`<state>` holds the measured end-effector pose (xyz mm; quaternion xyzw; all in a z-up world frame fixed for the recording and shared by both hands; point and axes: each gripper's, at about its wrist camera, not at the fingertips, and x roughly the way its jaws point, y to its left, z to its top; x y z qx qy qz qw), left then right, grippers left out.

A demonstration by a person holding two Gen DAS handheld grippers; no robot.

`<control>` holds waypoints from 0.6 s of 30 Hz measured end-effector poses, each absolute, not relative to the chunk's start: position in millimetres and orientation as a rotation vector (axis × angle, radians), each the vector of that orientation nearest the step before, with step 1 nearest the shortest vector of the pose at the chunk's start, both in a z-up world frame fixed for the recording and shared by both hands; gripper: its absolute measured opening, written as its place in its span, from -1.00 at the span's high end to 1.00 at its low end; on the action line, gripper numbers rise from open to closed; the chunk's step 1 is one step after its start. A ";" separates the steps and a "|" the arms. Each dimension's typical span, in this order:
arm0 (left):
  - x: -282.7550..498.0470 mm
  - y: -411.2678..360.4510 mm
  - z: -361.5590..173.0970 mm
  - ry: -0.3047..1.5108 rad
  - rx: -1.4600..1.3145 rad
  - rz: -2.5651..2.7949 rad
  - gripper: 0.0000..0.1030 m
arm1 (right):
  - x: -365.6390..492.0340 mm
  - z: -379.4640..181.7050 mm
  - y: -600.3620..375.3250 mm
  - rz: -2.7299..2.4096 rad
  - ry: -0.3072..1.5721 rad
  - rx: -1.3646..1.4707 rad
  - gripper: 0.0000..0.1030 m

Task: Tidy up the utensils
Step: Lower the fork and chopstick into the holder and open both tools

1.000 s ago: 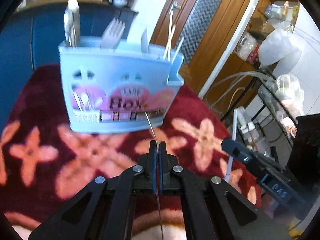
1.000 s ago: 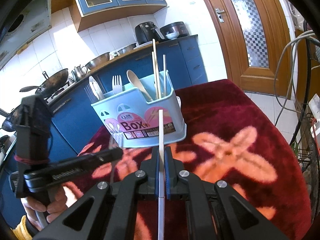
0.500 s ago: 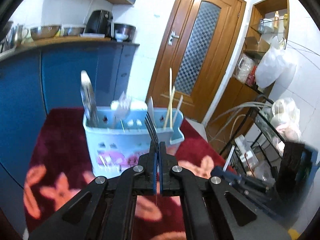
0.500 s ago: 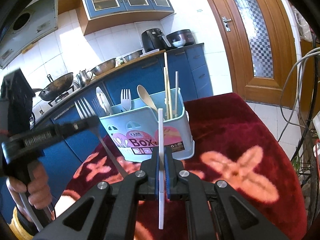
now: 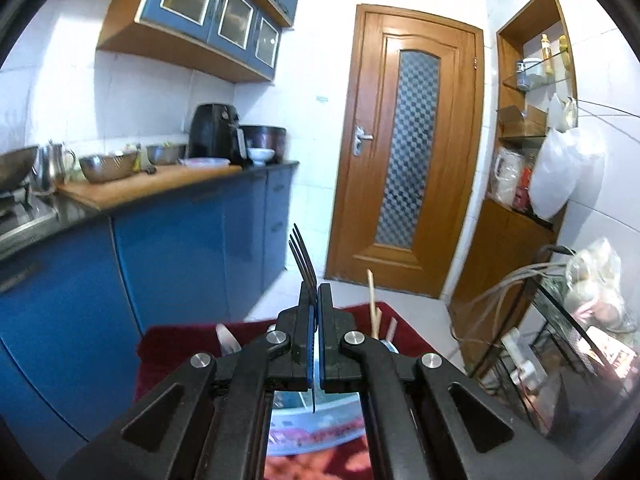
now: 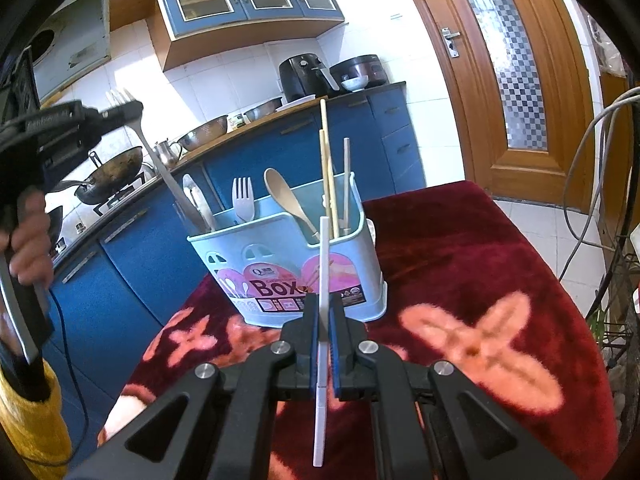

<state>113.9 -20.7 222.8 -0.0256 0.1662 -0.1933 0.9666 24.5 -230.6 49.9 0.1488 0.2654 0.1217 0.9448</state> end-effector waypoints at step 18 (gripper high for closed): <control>173.0 -17.8 156.7 0.436 -0.070 -0.325 1.00 | 52.1 126.2 -237.6 0.159 0.358 0.188 0.88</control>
